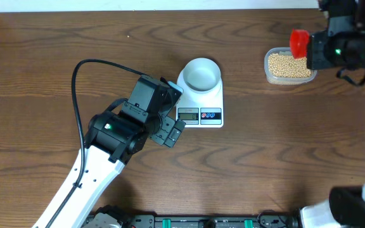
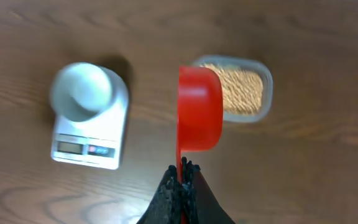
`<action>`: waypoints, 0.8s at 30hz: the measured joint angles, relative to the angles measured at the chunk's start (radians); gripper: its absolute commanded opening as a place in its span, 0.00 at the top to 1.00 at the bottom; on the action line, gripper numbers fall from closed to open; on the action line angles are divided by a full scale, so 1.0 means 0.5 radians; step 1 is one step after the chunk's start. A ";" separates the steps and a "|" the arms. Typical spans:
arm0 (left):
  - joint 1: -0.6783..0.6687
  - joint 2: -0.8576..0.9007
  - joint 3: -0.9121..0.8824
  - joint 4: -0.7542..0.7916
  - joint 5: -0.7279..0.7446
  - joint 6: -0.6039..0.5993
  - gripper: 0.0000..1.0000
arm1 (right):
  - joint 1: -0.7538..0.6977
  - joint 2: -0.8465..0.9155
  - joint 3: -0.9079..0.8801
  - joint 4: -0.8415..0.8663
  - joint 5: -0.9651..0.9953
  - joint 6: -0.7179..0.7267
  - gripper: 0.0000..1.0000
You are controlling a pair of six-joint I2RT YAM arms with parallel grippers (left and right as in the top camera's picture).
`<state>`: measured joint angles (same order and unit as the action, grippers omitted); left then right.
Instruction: Scoop item into bowl and weigh 50g on scale
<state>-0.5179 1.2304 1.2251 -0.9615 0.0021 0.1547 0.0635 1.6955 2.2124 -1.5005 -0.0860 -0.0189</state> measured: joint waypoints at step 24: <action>0.000 0.000 0.000 0.000 0.001 0.000 0.02 | -0.001 0.818 -0.001 0.078 0.626 0.270 0.99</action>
<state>-0.5179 1.2304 1.2251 -0.9615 0.0025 0.1547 0.0631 2.1044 2.2120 -1.4616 0.2268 0.1162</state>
